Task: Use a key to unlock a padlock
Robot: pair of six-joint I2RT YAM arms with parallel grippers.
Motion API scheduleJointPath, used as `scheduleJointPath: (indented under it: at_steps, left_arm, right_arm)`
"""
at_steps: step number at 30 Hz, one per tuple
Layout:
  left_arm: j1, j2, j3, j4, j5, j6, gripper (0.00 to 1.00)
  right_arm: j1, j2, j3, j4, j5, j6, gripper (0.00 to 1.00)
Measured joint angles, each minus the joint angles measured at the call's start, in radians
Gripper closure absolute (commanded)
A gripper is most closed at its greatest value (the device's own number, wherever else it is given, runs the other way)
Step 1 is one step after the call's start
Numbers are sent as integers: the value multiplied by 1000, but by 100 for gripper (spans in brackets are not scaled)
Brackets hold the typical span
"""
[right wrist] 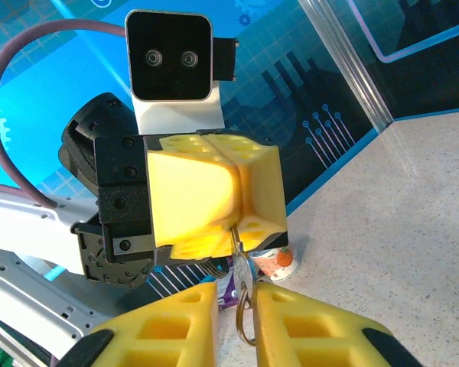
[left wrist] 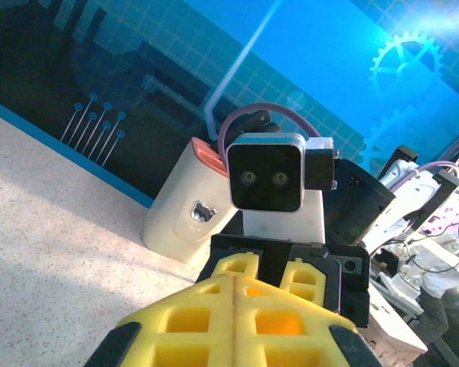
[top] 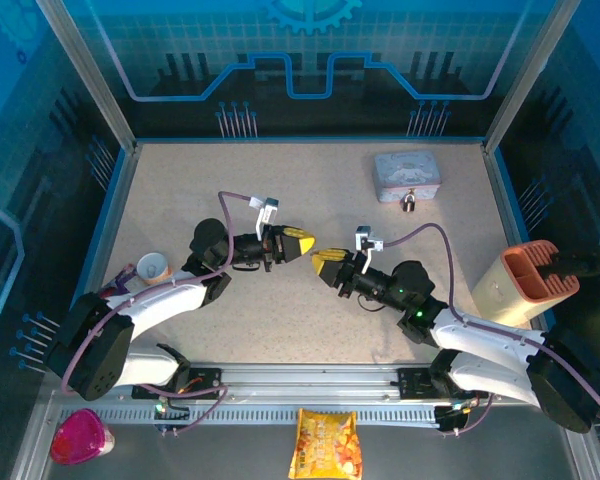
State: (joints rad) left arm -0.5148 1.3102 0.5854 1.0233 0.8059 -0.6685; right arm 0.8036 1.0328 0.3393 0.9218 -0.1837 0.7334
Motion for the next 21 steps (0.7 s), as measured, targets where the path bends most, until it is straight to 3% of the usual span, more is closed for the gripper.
scheduleJointPath:
  at_steps: [5, 14, 21]
  left_arm:
    - [0, 0, 0, 5, 4, -11, 100]
    - [0, 0, 0, 6, 5, -13, 100]
    - [0, 0, 0, 4, 15, -12, 100]
  right_arm:
    - [0, 1, 0, 5, -5, 0, 80]
    - [0, -2, 0, 13, 0, 6, 66]
    - [0, -19, 0, 12, 3, 6, 61]
